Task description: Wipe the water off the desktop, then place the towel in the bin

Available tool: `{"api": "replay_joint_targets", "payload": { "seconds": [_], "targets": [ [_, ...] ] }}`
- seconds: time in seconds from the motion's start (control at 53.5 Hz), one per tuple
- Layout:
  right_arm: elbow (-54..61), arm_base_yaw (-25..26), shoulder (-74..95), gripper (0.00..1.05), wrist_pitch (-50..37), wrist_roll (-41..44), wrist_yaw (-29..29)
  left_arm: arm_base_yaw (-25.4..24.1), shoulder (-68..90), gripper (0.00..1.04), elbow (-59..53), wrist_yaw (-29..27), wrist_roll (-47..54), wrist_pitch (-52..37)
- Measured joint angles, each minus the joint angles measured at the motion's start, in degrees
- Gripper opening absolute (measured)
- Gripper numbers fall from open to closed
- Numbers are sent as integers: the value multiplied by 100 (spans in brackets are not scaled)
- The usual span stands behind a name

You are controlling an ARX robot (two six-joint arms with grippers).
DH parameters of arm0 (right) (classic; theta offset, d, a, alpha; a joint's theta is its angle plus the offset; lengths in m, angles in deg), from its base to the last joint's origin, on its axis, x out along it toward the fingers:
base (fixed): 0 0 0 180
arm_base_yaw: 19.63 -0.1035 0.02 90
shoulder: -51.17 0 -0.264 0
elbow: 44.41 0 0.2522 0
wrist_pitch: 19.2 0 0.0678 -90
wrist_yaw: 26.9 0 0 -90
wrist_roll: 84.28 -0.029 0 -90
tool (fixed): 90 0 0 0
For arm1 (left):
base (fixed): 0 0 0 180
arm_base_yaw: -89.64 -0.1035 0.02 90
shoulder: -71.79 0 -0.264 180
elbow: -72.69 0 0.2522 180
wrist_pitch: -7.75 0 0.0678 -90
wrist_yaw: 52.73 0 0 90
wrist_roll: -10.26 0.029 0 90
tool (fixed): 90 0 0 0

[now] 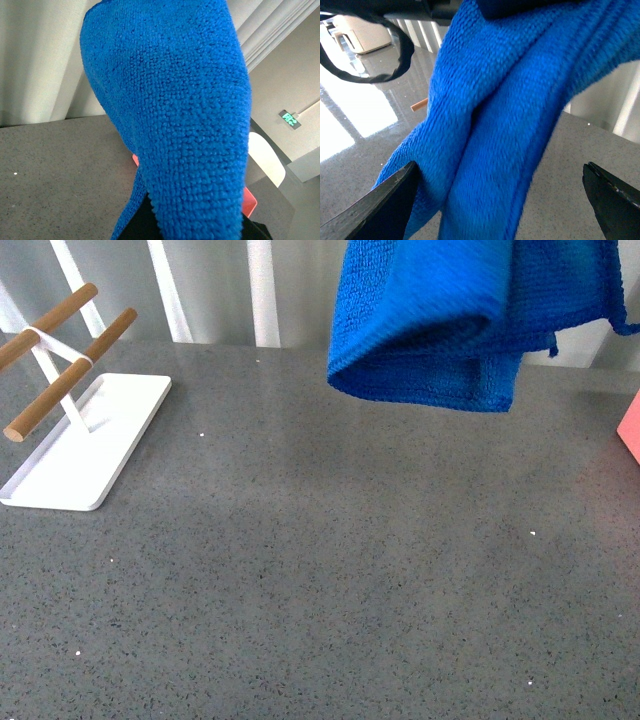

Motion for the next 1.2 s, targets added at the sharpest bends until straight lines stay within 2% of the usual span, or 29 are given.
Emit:
{"api": "replay_joint_targets", "payload": {
  "seconds": [0.262, 0.449, 0.524, 0.785, 0.898, 0.935, 1.066, 1.122, 1.197],
  "targets": [
    [-544, -382, 278, 97, -28, -219, 57, 55, 0, 6, 2, -7, -83, -2],
    [-702, -605, 411, 75, -33, -240, 243, 66, 0, 6, 2, -28, -245, -33],
    [-710, -684, 459, 63, -52, -264, 317, 59, 0, 6, 2, -26, -267, -31],
    [-710, -745, 459, 30, -66, -260, 444, 13, 0, 6, 2, -15, -269, -31],
    [-688, -664, 361, 8, 22, -245, 457, -68, 0, 6, 2, 24, -264, -13],
    [-678, -632, 315, 5, 57, -229, 444, -85, 0, 6, 2, 50, -267, -13],
    [-678, -490, 164, 4, 162, -210, 348, -111, 0, 6, 2, 44, -269, 37],
    [-678, -417, 127, 4, 192, -210, 297, -133, 2, 17, 2, 42, -269, 37],
    [-678, -361, 103, 4, 197, -212, 275, -160, 2, 26, 0, 39, -271, 39]
  ]
}}
